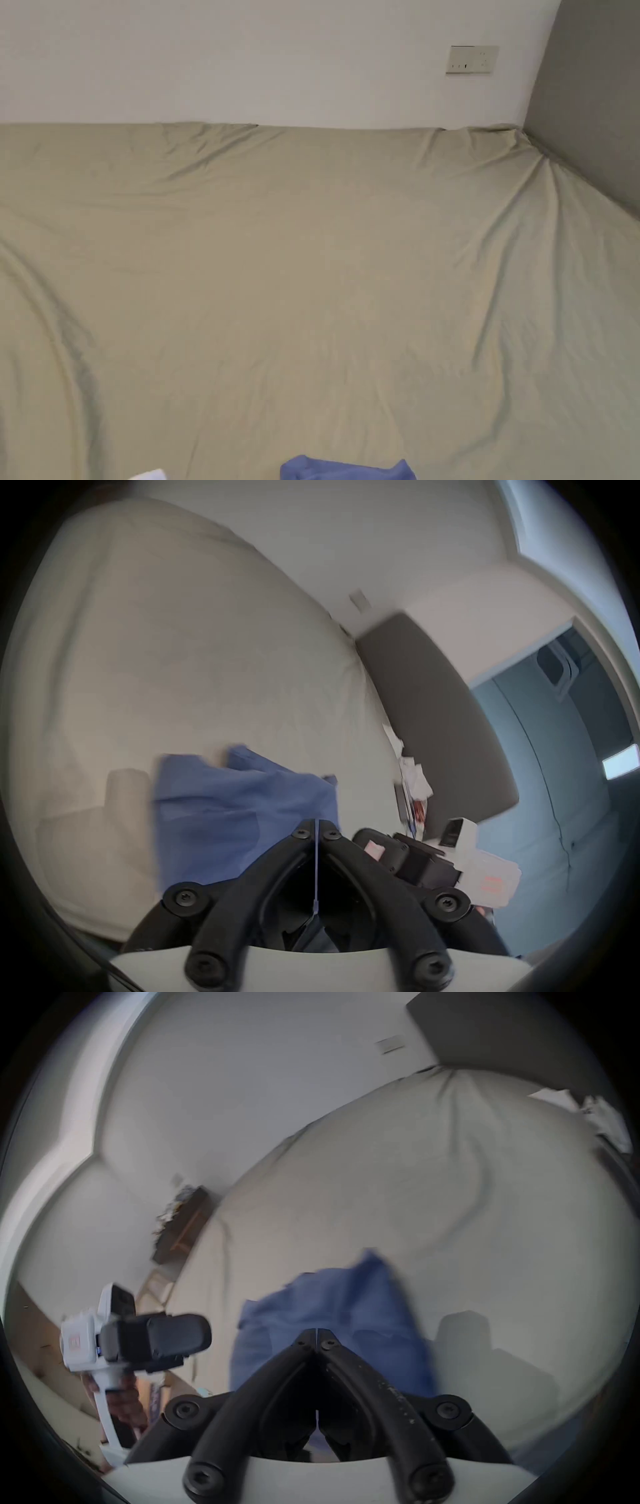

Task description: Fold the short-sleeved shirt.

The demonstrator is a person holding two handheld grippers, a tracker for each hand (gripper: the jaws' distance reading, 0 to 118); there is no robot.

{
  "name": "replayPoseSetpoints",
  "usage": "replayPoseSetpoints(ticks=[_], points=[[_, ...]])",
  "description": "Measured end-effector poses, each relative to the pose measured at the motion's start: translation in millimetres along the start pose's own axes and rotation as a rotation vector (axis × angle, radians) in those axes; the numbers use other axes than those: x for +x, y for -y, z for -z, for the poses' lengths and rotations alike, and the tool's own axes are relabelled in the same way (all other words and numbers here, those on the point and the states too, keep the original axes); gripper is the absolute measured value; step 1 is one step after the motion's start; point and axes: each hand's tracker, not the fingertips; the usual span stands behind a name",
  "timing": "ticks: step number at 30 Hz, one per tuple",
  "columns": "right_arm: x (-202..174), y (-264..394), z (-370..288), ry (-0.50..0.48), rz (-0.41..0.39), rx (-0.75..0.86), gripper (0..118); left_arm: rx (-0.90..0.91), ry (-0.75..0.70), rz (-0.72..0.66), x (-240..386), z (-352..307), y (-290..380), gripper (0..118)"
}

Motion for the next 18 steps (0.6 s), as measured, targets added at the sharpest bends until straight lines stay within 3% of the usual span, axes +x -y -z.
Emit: replayPoseSetpoints(ticks=[2,8,11,12,13,14,15,16,17,18], points=[[-3.4,-3.8,30.2,-0.064,-0.005,-0.054,2,0.061,-0.062,-0.039,-16.8,-22.1,3.7,0],[14.1,6.8,79.1,0.042,0.001,-0.201,2,0.053,-0.139,-0.113,-56.8,-40.4,12.3,0],[23.6,10.2,76.7,0.005,0.112,-0.177,2,0.015,-0.131,-0.121,-64.9,-33.6,12.4,9],[25.6,9.1,76.9,0.006,0.149,-0.189,2,-0.001,-0.124,-0.112,-66.5,-30.0,11.8,23],[27.6,8.1,78.1,0.002,0.168,-0.196,2,-0.015,-0.115,-0.095,-68.1,-25.4,11.0,58],[28.7,7.5,79.1,0.003,0.164,-0.196,2,-0.026,-0.097,-0.075,-70.2,-19.2,9.7,86],[27.1,7.5,78.5,0.004,0.157,-0.196,2,-0.037,-0.084,-0.065,-72.4,-12.3,8.3,86],[26.3,7.8,78.0,0.004,0.151,-0.195,2,-0.059,-0.063,-0.058,-74.8,-5.2,6.7,93],[25.9,8.1,77.4,0.005,0.142,-0.193,2,-0.093,-0.047,-0.048,-76.9,2.3,4.3,109],[25.6,8.3,77.0,0.006,0.139,-0.191,2,-0.113,-0.029,-0.047,-79.6,9.4,1.8,112]])
